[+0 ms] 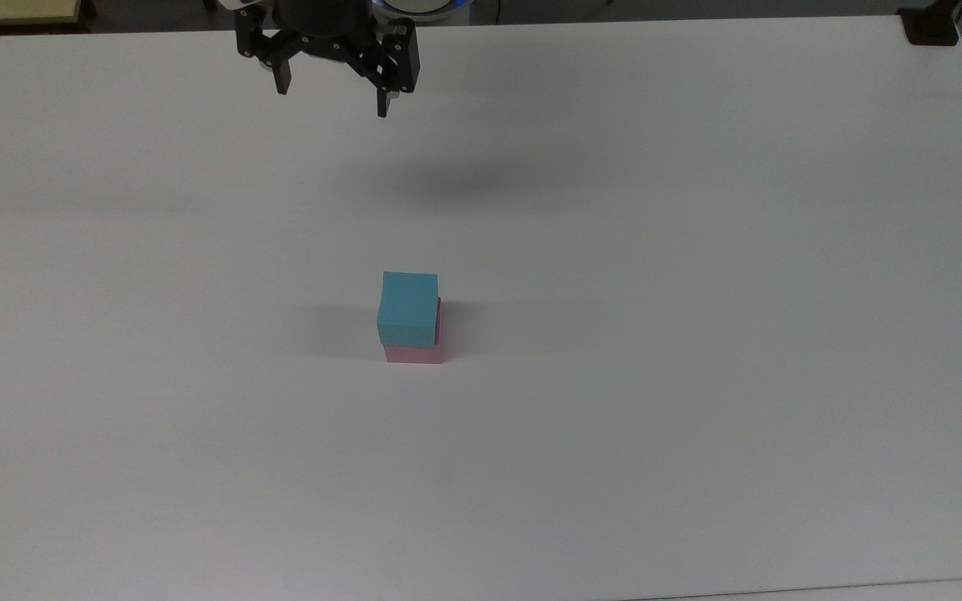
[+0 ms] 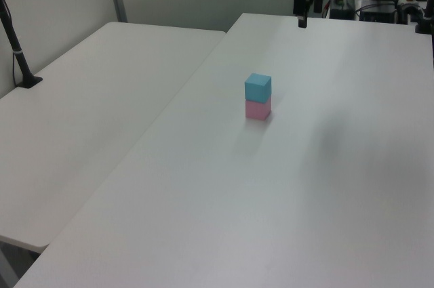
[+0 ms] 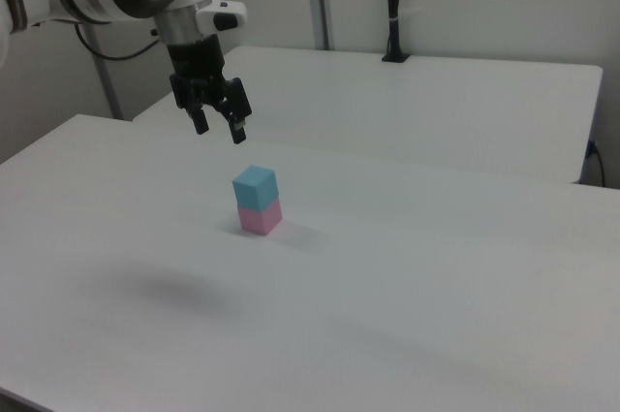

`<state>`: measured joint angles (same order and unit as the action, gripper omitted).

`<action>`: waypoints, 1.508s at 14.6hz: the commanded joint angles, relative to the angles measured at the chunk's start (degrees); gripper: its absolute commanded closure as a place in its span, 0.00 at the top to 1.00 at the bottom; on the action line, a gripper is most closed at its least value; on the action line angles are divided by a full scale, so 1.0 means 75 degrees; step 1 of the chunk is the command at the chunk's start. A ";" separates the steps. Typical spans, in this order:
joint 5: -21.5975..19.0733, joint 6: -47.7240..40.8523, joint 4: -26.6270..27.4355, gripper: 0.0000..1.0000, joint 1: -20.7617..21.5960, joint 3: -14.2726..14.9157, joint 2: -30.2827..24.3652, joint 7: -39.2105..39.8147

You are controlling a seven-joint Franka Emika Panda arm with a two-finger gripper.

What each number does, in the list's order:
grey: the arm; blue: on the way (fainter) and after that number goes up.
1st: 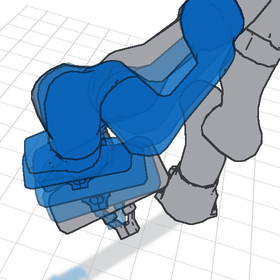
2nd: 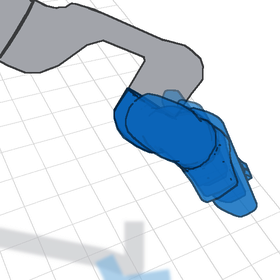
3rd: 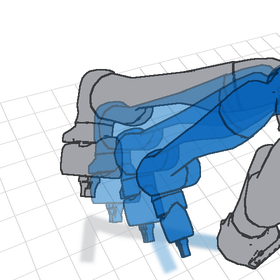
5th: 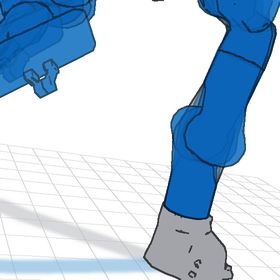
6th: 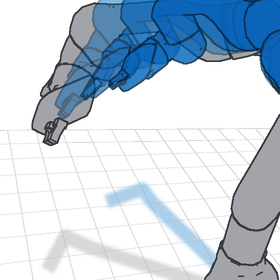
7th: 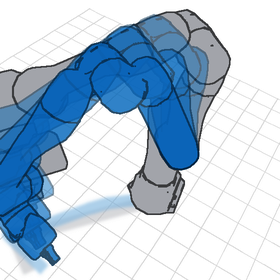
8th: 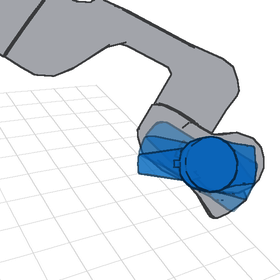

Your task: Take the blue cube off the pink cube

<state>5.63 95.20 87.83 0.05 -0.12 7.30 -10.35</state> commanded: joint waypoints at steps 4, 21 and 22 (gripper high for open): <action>-0.0164 -0.0025 0.0102 1.00 -0.0100 -0.0007 -0.0094 0.0255; -0.0211 0.1344 0.0078 1.00 -0.0018 -0.0054 0.0901 0.1169; -0.0211 0.1567 0.0078 1.00 0.0005 -0.0089 0.1076 0.1157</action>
<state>5.34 102.46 88.06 -0.37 -0.48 12.68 -2.92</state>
